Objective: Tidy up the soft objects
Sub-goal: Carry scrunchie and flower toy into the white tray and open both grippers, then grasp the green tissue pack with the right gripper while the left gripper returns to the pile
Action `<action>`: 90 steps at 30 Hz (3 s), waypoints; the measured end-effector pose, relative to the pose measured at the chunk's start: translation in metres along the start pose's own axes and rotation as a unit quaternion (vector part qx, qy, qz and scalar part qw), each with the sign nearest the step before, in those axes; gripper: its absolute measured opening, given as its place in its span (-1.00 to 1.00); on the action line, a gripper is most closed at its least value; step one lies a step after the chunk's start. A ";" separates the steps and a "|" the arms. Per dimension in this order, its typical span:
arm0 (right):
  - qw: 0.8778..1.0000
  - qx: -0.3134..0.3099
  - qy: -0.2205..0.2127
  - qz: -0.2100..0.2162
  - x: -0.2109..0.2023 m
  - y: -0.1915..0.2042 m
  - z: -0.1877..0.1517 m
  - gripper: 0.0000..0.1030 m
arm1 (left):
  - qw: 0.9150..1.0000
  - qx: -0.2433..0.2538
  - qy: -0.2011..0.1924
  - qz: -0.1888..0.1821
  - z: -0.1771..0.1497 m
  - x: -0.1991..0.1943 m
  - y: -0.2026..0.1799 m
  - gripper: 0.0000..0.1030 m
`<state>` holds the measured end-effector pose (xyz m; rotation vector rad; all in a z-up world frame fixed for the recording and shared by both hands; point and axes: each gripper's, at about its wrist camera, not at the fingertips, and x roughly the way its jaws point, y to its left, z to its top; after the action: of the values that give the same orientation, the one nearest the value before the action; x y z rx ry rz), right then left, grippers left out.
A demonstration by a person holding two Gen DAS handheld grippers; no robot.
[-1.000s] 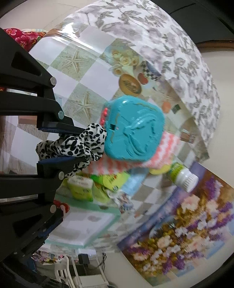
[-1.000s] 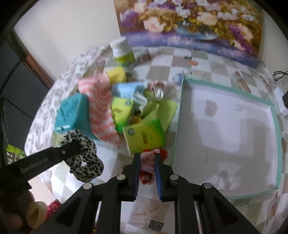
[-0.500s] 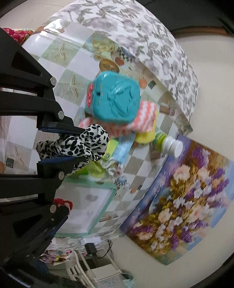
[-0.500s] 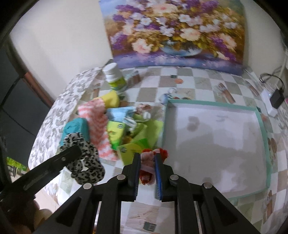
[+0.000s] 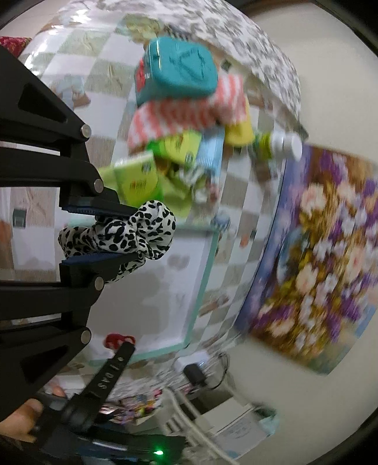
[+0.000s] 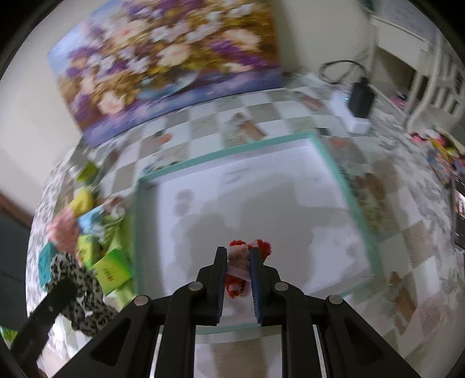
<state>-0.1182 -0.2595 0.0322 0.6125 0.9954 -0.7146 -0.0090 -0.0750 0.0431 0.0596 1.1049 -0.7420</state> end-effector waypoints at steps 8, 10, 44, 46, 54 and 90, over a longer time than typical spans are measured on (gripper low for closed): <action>0.998 0.051 -0.006 -0.025 0.001 -0.051 0.006 -0.67 | 0.997 0.065 0.028 -0.027 -0.021 0.027 -0.057 -0.53; 0.998 0.055 -0.008 -0.032 0.002 -0.060 0.007 -0.67 | 0.996 0.076 0.034 -0.031 -0.025 0.034 -0.067 -0.53; 0.997 -0.004 0.007 -0.075 0.020 -0.047 -0.001 0.94 | 0.997 0.012 0.040 0.072 -0.015 0.052 -0.031 1.00; 0.997 -0.013 0.001 -0.077 0.018 -0.043 -0.002 0.95 | 0.996 0.009 0.043 0.077 -0.015 0.053 -0.029 1.00; 0.996 -0.022 0.000 -0.084 0.017 -0.036 -0.003 0.96 | 0.996 -0.011 0.046 0.080 -0.013 0.052 -0.017 1.00; 0.980 -0.173 0.032 0.089 0.026 0.140 -0.048 0.96 | 0.956 -0.266 0.047 0.113 -0.003 0.013 0.173 1.00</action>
<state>-0.0261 -0.1429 0.0080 0.4154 1.0790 -0.3534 0.0901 0.0513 -0.0223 -0.2355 1.3331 -0.2211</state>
